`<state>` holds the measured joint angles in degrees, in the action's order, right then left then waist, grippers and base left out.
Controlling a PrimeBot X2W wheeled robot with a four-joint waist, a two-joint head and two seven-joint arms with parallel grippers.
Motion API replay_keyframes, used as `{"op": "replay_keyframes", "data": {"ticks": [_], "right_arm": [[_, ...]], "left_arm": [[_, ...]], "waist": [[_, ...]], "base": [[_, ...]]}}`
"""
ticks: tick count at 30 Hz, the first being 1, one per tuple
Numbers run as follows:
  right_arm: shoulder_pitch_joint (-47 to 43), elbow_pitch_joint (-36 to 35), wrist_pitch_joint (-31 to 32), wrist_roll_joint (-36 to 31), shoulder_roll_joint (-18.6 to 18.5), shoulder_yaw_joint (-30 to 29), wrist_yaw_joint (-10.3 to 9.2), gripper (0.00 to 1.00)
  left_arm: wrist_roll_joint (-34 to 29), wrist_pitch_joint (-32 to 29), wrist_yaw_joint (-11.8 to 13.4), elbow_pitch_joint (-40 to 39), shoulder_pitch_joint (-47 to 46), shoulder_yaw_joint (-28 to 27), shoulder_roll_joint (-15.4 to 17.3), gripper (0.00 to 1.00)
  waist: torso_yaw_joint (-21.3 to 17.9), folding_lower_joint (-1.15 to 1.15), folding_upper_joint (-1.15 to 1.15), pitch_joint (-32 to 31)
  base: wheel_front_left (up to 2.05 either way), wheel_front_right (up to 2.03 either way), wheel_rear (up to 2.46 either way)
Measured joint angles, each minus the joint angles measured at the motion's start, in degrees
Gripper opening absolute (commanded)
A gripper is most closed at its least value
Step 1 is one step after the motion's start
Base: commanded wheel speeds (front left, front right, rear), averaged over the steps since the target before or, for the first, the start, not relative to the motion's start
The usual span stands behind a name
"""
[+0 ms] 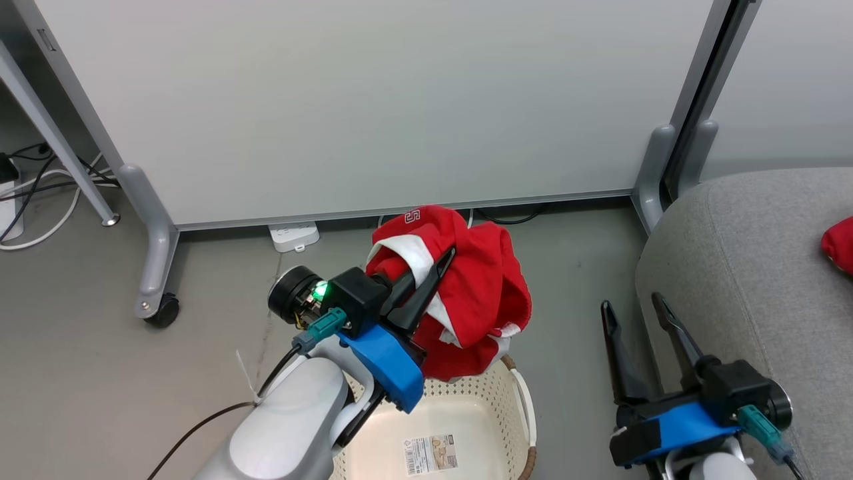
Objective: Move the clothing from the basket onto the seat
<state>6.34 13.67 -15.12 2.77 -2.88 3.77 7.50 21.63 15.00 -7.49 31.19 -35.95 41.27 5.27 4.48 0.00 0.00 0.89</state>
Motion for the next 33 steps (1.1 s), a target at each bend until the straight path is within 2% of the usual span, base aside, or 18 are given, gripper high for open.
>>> {"op": "replay_keyframes", "data": {"ticks": [8, 16, 24, 33], "right_arm": [[3.6, 0.0, 0.0, -0.2, -1.1, 4.3, 0.01, 1.00], [9.1, 2.7, 0.0, -0.8, -3.1, 11.3, 0.01, 1.00], [15.7, 9.3, 0.0, -2.4, -4.4, 16.4, 0.01, 1.00], [22.2, 18.9, 0.0, -4.4, -5.1, 18.4, 0.00, 1.00]], "left_arm": [[-0.1, 0.0, 0.1, -0.4, 0.0, 0.0, 0.0, 0.00], [-0.6, 0.0, 0.1, -1.0, -0.3, 0.0, -0.3, 0.00], [-1.0, 0.0, 0.1, -1.5, -0.9, 0.1, -0.7, 0.00], [-1.3, 0.0, 0.1, -2.3, -2.0, 1.2, -1.4, 0.00]], "waist": [[0.1, 0.00, 0.00, 0.8], [0.8, 0.01, 0.00, 2.2], [1.6, 0.01, 0.00, 4.1], [3.0, 0.01, 0.00, 6.2]], "base": [[0.00, 0.00, 0.00], [0.00, 0.00, 0.00], [0.00, 0.00, 0.00], [0.00, 0.00, 0.00]]}}
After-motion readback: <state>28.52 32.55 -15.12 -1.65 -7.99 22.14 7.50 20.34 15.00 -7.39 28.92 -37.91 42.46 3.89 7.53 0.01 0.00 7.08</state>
